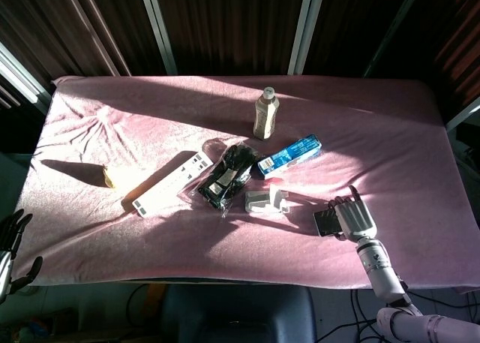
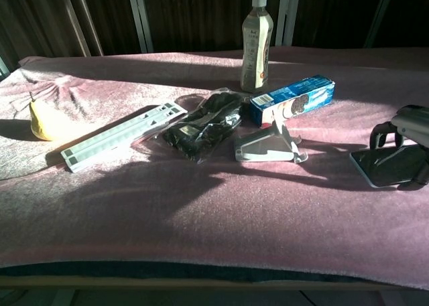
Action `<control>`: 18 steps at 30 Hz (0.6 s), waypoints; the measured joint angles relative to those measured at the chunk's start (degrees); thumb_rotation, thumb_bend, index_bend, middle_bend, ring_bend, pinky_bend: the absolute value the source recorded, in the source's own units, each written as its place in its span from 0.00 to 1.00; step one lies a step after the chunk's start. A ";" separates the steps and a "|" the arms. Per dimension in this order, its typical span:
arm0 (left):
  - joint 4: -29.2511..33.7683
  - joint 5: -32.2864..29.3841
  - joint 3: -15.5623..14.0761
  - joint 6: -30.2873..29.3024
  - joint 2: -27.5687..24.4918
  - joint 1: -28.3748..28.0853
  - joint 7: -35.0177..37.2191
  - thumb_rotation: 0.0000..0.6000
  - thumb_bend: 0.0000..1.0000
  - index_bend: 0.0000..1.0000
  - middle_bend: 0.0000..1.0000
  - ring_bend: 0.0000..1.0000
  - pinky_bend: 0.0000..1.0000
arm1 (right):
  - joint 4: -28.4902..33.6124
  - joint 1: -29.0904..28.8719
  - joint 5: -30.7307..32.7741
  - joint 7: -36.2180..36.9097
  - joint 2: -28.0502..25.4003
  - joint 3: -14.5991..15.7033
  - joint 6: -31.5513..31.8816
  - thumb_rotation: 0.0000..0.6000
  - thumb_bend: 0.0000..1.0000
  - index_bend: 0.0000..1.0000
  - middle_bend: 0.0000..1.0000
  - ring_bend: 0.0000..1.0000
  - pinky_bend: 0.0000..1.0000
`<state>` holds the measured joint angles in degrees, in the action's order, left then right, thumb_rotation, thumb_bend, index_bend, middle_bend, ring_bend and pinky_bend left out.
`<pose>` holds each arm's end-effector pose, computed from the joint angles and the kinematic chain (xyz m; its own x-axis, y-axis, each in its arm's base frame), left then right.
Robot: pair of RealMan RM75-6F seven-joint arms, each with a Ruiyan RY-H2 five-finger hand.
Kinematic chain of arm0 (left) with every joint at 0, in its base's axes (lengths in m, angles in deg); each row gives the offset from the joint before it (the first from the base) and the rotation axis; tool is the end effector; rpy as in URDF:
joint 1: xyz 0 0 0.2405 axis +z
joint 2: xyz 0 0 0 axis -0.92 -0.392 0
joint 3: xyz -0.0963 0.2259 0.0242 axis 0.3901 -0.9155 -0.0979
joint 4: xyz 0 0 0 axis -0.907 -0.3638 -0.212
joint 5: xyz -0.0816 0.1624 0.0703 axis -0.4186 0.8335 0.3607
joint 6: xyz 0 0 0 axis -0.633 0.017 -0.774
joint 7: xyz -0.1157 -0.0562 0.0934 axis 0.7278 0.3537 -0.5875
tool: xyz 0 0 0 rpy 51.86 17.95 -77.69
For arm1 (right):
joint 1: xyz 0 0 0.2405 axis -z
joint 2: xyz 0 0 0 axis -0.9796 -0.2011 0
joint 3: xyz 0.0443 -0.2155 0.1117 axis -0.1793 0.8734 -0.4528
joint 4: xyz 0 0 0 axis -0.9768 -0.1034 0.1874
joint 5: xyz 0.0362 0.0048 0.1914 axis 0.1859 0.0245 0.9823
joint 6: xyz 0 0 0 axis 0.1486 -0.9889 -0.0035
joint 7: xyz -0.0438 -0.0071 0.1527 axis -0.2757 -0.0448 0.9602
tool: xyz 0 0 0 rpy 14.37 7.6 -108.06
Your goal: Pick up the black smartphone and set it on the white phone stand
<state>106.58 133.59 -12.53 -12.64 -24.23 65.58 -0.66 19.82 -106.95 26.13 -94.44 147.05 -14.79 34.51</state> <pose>-0.3042 0.1653 0.1913 0.4136 -0.0017 0.9105 0.9100 -0.0320 -0.4134 -0.2629 -0.2962 0.0245 0.6608 -0.2954 0.6900 -0.7467 -0.1659 0.6441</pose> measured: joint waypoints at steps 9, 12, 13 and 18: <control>-0.09 0.04 0.04 -0.27 -0.07 0.15 0.33 1.00 0.36 0.00 0.00 0.00 0.12 | 1.31 0.22 -2.27 3.44 0.30 -2.11 2.07 1.00 0.27 0.92 0.63 0.42 0.19; -0.09 0.08 0.05 -0.42 -0.10 0.24 0.45 1.00 0.36 0.00 0.00 0.00 0.12 | 1.58 -0.04 -2.28 5.13 0.35 -3.02 1.61 1.00 0.27 0.94 0.64 0.43 0.22; -0.10 0.07 0.07 -0.40 -0.10 0.22 0.44 1.00 0.36 0.00 0.00 0.00 0.12 | 1.69 -0.10 -2.30 5.82 0.37 -3.33 1.53 1.00 0.27 0.94 0.65 0.44 0.23; -0.07 -0.06 0.12 -0.08 -0.08 0.09 0.34 1.00 0.36 0.00 0.00 0.00 0.12 | 2.33 -0.65 -2.68 11.41 0.76 -5.74 1.14 1.00 0.27 0.95 0.65 0.44 0.24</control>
<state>106.51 133.53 -12.41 -12.72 -24.31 65.68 -0.33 22.15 -107.59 23.45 -83.03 147.81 -20.54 35.65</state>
